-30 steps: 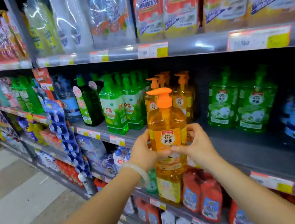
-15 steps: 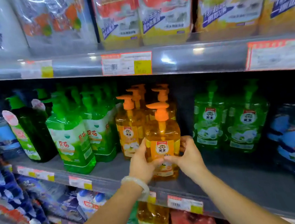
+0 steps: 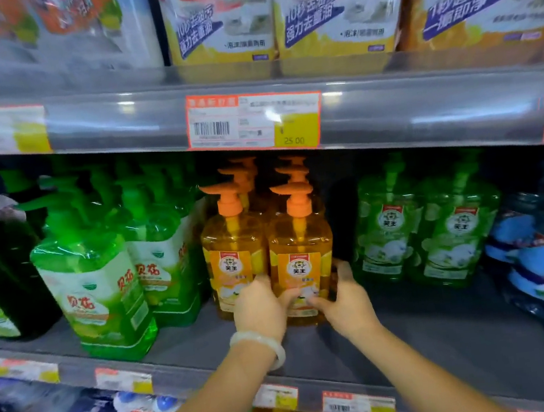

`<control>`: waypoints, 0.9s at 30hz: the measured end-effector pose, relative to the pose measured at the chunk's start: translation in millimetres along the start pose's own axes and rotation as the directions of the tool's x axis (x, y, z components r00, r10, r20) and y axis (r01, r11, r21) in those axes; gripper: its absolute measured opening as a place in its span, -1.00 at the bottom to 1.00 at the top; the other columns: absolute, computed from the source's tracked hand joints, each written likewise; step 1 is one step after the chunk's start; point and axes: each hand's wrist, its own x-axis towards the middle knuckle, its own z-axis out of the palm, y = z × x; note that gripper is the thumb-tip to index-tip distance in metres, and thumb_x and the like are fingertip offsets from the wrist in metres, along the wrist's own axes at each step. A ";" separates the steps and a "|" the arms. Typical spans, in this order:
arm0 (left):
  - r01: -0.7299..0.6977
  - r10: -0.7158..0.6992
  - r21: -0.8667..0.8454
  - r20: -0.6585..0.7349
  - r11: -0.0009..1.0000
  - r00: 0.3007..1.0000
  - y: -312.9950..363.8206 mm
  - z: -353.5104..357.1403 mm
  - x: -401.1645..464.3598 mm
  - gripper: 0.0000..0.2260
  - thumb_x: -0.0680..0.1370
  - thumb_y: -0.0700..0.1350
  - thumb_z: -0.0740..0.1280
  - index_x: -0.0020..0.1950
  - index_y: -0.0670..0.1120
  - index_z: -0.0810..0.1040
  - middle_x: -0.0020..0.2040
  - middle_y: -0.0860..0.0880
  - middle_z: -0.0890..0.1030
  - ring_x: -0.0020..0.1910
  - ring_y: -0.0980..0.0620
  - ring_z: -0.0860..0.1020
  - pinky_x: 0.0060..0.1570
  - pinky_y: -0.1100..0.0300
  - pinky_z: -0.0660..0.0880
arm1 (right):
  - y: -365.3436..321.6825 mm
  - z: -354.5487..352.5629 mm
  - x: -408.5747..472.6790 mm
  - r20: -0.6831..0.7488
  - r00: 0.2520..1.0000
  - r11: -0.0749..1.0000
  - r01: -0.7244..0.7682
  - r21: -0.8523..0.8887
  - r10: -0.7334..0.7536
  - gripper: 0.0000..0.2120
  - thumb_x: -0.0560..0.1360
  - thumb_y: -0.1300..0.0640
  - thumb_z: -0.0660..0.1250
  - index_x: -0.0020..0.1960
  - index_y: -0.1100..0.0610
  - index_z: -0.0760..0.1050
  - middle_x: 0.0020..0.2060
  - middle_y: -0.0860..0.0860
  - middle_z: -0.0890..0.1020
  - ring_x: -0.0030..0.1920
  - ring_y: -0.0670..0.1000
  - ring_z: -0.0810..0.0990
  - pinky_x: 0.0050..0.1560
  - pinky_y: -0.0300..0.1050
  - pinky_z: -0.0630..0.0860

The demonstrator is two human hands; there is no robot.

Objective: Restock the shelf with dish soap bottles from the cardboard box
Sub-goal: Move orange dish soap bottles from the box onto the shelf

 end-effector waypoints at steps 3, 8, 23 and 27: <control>0.049 -0.068 -0.237 -0.072 0.970 0.995 -1.4 6.8 -5.0 -0.71 0.42 0.03 0.46 -0.12 -0.18 0.52 -0.21 -0.06 0.60 -0.18 -0.08 0.58 -0.21 0.16 0.46 | -0.9 3.5 3.3 -0.024 1.000 0.999 -0.012 -0.045 0.011 -0.40 0.39 0.14 0.47 0.32 0.15 0.25 0.13 0.10 0.59 0.13 0.09 0.58 0.03 -0.15 0.48; 0.080 -0.113 -0.226 -0.137 0.971 0.984 -6.5 8.2 -13.0 -0.65 0.46 0.02 0.42 -0.42 -0.02 0.34 -0.43 0.08 0.43 -0.41 0.10 0.42 -0.44 0.30 0.22 | -4.3 6.8 3.0 -0.035 0.999 0.994 -0.026 -0.108 0.022 -0.38 0.39 0.11 0.46 0.33 0.17 0.22 0.15 0.10 0.58 0.16 0.12 0.57 0.07 -0.10 0.49; 0.005 -0.005 0.002 0.034 1.000 0.999 -17.8 -4.9 -12.7 -0.77 0.52 0.05 0.33 0.04 -0.08 0.54 0.00 -0.06 0.65 -0.01 -0.08 0.60 -0.10 0.13 0.49 | -11.9 14.4 -4.7 0.013 0.993 0.991 -0.118 -0.069 0.119 -0.34 0.41 0.14 0.45 0.38 0.15 0.19 0.22 0.11 0.53 0.25 0.12 0.51 0.18 -0.06 0.44; -0.351 0.306 0.195 0.226 0.916 0.925 -10.0 4.3 -27.7 -0.77 0.56 0.02 0.26 0.17 -0.02 0.49 0.12 -0.01 0.60 0.10 -0.03 0.57 0.02 0.12 0.49 | -0.8 7.7 -24.7 0.074 0.989 0.939 -0.095 -0.331 0.126 -0.27 0.41 0.08 0.44 0.45 0.12 0.13 0.36 0.14 0.34 0.37 0.15 0.33 0.34 0.02 0.35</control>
